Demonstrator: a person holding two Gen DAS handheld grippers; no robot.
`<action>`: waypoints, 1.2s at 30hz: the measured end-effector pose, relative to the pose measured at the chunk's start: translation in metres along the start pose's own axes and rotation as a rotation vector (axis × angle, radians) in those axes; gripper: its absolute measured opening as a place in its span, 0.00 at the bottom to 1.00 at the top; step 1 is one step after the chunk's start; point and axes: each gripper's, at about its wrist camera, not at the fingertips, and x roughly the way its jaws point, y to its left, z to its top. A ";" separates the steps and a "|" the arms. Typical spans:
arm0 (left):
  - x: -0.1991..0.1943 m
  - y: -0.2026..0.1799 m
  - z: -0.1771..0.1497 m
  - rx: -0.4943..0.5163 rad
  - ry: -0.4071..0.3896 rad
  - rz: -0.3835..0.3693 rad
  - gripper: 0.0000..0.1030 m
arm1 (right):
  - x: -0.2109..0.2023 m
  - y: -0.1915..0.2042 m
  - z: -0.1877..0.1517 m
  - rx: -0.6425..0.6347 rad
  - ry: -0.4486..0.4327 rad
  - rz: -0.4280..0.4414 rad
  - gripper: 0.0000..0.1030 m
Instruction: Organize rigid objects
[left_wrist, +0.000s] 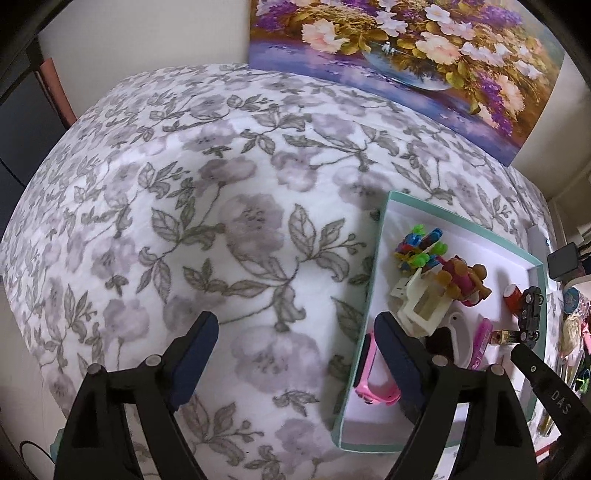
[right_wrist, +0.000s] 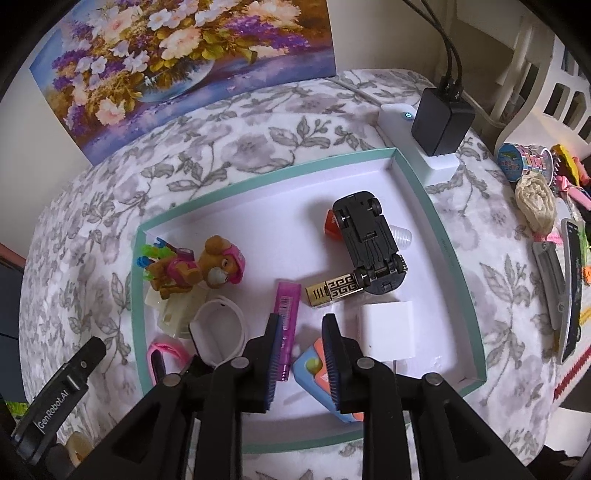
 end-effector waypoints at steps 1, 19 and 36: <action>0.000 0.001 -0.001 -0.002 0.000 0.003 0.85 | -0.002 0.002 -0.001 -0.005 -0.004 -0.001 0.32; -0.021 0.022 -0.013 -0.005 -0.070 0.038 0.92 | -0.016 0.036 -0.029 -0.111 -0.049 -0.031 0.91; -0.042 0.031 -0.023 0.081 -0.103 0.016 0.92 | -0.037 0.036 -0.049 -0.076 -0.128 -0.019 0.99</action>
